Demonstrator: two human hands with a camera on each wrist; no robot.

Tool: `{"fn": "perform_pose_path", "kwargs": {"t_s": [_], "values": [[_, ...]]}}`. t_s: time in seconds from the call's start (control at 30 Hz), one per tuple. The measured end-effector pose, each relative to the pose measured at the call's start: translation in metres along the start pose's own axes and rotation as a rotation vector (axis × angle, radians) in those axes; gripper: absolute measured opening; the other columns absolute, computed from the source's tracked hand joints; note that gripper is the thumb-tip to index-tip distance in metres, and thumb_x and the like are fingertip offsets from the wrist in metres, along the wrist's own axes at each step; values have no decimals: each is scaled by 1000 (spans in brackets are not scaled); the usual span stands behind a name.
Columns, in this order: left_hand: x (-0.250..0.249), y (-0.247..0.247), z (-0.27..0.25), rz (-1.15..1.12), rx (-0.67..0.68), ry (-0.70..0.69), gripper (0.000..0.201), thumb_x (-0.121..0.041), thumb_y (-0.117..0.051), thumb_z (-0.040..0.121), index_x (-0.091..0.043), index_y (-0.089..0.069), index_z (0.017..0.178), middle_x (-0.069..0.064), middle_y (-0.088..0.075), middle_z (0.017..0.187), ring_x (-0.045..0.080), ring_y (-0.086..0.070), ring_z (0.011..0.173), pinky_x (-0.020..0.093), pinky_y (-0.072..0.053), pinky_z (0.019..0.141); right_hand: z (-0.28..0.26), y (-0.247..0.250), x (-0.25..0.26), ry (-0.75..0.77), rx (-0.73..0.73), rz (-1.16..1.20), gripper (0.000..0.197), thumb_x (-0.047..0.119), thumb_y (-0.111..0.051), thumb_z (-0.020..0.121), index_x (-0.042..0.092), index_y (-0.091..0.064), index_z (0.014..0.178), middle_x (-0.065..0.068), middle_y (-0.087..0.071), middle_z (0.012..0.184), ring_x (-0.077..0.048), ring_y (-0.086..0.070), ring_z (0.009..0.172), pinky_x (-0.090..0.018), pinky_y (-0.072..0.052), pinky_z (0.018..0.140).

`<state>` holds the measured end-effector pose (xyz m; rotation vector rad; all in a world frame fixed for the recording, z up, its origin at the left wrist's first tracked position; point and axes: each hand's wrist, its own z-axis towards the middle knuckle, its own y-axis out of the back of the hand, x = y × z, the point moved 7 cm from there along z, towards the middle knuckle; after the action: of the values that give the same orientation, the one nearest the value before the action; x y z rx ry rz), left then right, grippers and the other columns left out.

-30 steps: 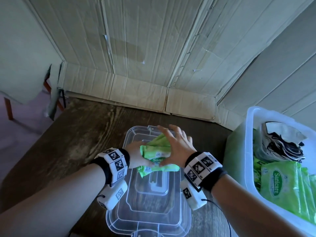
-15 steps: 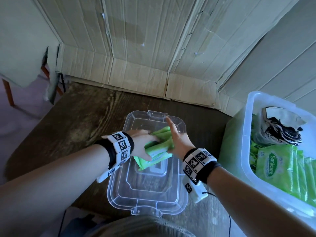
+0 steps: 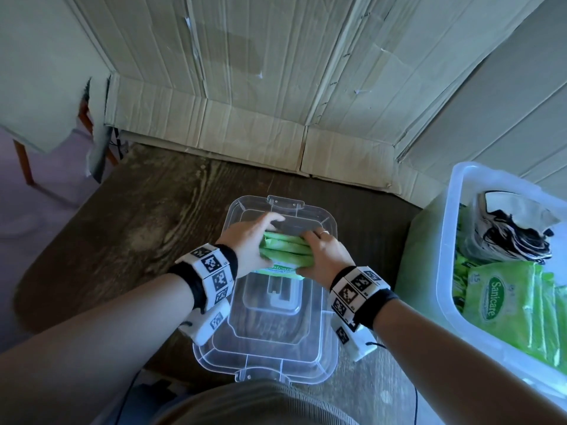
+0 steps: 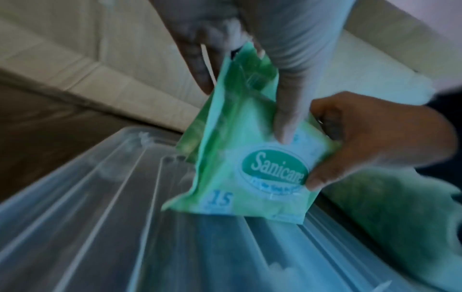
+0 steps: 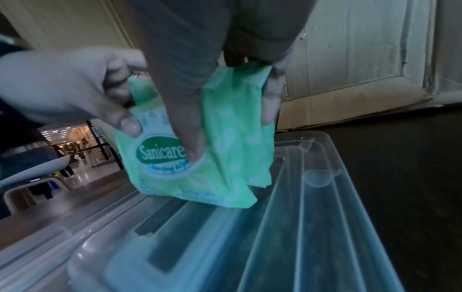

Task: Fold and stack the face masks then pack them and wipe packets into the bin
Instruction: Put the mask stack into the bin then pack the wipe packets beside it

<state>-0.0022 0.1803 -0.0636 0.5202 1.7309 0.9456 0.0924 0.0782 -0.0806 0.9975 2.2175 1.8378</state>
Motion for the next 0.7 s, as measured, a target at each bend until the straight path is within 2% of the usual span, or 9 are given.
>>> {"fn": "perform_pose_path", "kwargs": {"t_s": [0.07,0.1,0.17,0.27,0.43,0.5,0.57,0.67,0.7], "values": [[24,-3,-10,-253,-139,117,89,-15,-84,64,-18,-33,136,-5,-50,130,13,-48,119,16,-29,97,-3,0,-6,2,-62,122,64,22,-78,66,14,-52,124,-9,-51,114,-27,-55,100,-30,-46,84],[36,-10,-16,-377,-155,192,95,-12,-85,62,-16,-30,139,-6,-46,131,11,-44,121,17,-27,101,-5,0,-9,5,-95,195,65,19,-80,63,14,-54,123,-9,-52,112,-27,-56,99,-27,-45,84],[49,-29,-23,-548,-101,277,102,-6,-83,63,-16,-21,144,-5,-46,129,12,-47,121,23,-33,104,-8,0,-15,1,-143,323,69,15,-85,58,15,-57,120,-9,-55,109,-24,-56,97,-20,-41,85],[48,-40,-23,-569,-39,295,100,0,-76,71,-16,-12,147,-6,-52,121,11,-52,114,17,-37,93,-10,-4,-23,-74,-102,419,76,19,-87,55,19,-52,122,0,-59,115,-14,-55,100,-19,-41,89],[46,-31,-14,-450,-122,304,92,0,-77,70,-19,-23,143,3,-57,120,19,-59,107,18,-41,87,-5,-2,-22,-109,-72,438,75,20,-86,59,20,-48,124,-1,-60,118,-16,-56,105,-14,-36,87],[47,-28,-12,-374,-110,294,79,-3,-79,69,-14,-34,134,7,-61,116,20,-60,104,18,-41,84,-6,-3,-19,-106,-61,398,73,21,-84,62,19,-47,125,-4,-60,116,-19,-56,105,-15,-37,85],[46,-25,-12,-297,-94,285,69,-6,-79,69,-9,-39,125,8,-61,113,18,-58,98,17,-40,81,-7,-2,-14,-90,-35,269,69,26,-81,66,17,-47,126,-7,-58,116,-23,-55,107,-21,-39,89],[54,-28,-10,-253,-31,309,67,-9,-81,69,-7,-41,123,8,-61,113,21,-59,101,22,-43,84,-5,5,6,-45,-34,-219,63,40,-71,73,17,-45,125,-5,-51,124,-26,-42,119,-38,-28,100],[52,-25,-9,-264,-27,304,68,-10,-81,68,-6,-42,124,8,-62,114,23,-60,103,24,-44,86,-2,5,17,-6,-30,-309,63,40,-69,74,16,-43,126,-5,-49,126,-26,-39,121,-42,-25,102]]}}
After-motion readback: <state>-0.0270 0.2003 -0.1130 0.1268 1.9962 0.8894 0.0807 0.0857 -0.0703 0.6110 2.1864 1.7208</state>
